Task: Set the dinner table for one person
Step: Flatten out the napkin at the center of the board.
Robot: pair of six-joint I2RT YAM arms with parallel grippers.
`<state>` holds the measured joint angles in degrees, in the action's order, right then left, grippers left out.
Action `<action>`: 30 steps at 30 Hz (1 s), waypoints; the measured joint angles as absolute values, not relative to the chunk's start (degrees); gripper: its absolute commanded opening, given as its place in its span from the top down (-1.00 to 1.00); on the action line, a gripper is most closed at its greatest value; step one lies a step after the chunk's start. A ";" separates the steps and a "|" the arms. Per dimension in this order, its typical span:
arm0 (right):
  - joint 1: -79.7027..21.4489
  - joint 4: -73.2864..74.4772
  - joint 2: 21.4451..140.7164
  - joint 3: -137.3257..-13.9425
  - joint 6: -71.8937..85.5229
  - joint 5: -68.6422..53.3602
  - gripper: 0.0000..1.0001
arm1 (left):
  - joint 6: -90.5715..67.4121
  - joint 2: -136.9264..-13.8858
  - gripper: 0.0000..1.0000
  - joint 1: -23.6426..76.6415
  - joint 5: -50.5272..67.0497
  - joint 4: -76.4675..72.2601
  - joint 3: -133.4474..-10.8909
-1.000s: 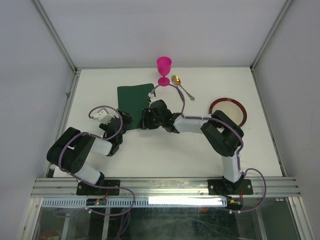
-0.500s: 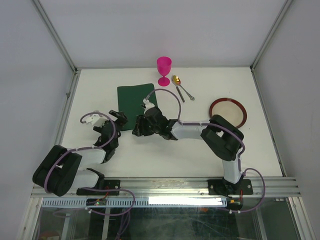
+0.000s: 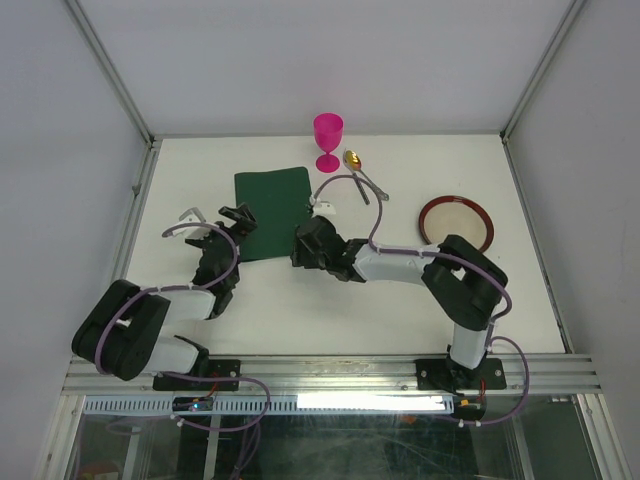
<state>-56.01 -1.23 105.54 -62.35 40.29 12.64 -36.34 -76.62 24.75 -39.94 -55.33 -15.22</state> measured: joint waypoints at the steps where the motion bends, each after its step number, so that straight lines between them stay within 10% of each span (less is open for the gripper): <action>1: -55.99 -0.08 104.77 -62.35 40.73 14.81 0.01 | -36.16 -77.49 -0.98 24.73 -39.59 -56.42 -15.49; 30: -49.98 1.91 106.74 -61.08 43.92 20.29 0.03 | -35.79 -109.38 -0.89 24.69 -25.58 -77.38 -23.64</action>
<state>-49.98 1.91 106.74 -61.08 43.92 20.29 -35.79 -109.38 24.69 -25.58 -77.38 -23.64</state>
